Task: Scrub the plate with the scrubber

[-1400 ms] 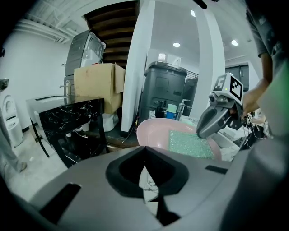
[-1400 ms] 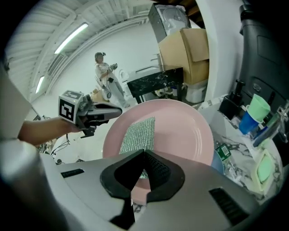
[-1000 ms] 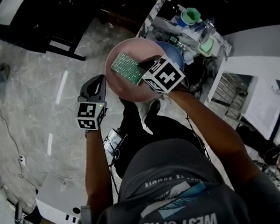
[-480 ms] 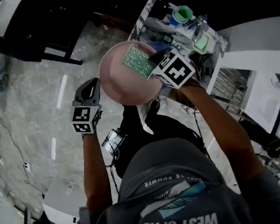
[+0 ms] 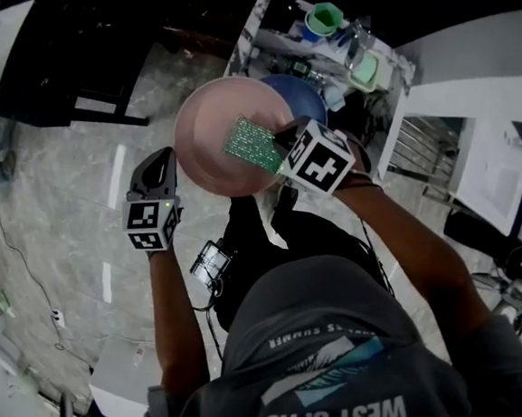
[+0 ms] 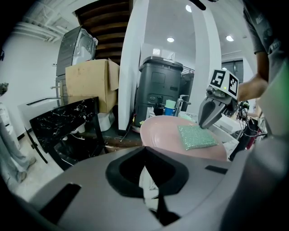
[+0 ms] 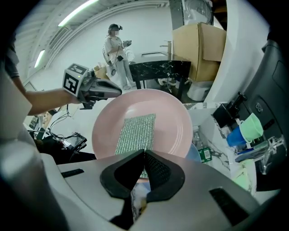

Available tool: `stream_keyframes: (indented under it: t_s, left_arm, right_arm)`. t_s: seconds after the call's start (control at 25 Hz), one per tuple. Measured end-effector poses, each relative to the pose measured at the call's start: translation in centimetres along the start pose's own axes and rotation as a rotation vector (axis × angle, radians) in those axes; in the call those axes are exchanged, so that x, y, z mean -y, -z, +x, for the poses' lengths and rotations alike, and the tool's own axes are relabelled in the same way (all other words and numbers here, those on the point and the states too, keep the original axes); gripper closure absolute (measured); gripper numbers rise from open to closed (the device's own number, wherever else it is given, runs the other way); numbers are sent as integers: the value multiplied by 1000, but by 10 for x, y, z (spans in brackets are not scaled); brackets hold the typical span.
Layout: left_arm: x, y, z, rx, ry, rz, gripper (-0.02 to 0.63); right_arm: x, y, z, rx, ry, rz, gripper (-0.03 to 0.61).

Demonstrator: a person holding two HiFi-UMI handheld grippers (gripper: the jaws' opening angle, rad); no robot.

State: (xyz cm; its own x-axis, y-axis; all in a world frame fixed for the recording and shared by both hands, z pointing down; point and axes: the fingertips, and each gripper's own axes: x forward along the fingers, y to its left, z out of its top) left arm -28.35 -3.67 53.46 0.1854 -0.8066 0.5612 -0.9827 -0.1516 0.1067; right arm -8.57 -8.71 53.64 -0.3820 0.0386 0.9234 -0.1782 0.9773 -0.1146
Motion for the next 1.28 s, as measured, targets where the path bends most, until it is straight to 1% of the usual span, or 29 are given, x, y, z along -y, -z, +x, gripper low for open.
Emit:
stream_keyframes:
  t_s: [0.16, 0.36, 0.52, 0.72, 0.96, 1.04, 1.12, 1.28]
  left_arm:
    - [2, -1, 0, 13, 1, -5, 611]
    - [3, 3, -1, 6, 1, -18, 611]
    - [3, 2, 0, 15, 6, -28, 611]
    - [1, 0, 1, 25, 11, -31, 611]
    - [-1, 4, 2, 14, 25, -30, 611]
    - [-2, 5, 2, 1, 26, -29, 611]
    - [-3, 6, 2, -10, 27, -30, 611]
    - [-4, 3, 4, 0, 35, -26, 611]
  right_arm:
    - [-19, -10, 10, 6, -33, -53, 545]
    - [-37, -30, 27, 0, -65, -105, 545]
    - [-40, -51, 37, 14, -63, -134, 545]
    - [-20, -73, 42, 26, -29, -138, 545]
    - [26, -81, 38, 22, 39, -108, 545]
    - [40, -77, 33, 14, 62, -92, 545]
    - [48, -65, 28, -14, 77, -68, 545]
    - [51, -50, 19, -38, 74, -61, 545]
